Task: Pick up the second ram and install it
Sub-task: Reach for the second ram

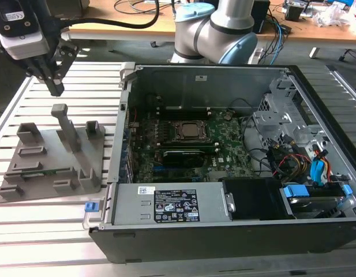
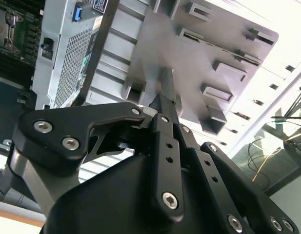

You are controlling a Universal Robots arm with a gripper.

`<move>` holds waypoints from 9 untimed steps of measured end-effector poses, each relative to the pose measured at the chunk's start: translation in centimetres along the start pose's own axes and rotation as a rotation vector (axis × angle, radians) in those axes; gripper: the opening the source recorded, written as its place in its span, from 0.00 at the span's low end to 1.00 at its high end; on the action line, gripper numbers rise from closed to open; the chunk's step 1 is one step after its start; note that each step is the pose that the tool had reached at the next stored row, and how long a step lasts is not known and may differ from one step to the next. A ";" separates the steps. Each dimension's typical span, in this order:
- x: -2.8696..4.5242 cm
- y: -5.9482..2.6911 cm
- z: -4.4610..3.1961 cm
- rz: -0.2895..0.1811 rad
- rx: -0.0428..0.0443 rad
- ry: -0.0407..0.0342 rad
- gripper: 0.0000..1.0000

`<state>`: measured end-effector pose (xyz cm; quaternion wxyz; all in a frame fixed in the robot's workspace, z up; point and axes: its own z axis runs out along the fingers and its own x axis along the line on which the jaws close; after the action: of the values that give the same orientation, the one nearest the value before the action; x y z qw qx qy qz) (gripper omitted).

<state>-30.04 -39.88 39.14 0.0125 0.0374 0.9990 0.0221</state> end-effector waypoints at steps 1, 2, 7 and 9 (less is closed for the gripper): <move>0.15 -0.01 0.01 0.000 0.0000 -0.0001 0.11; 0.29 -0.02 0.01 0.000 -0.0001 -0.0001 0.11; 1.53 -0.12 0.03 0.000 -0.0001 0.0000 0.11; 1.92 -0.15 0.04 0.000 0.0000 0.0000 0.11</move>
<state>-31.97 -39.89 39.06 0.0125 0.0374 0.9990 0.0221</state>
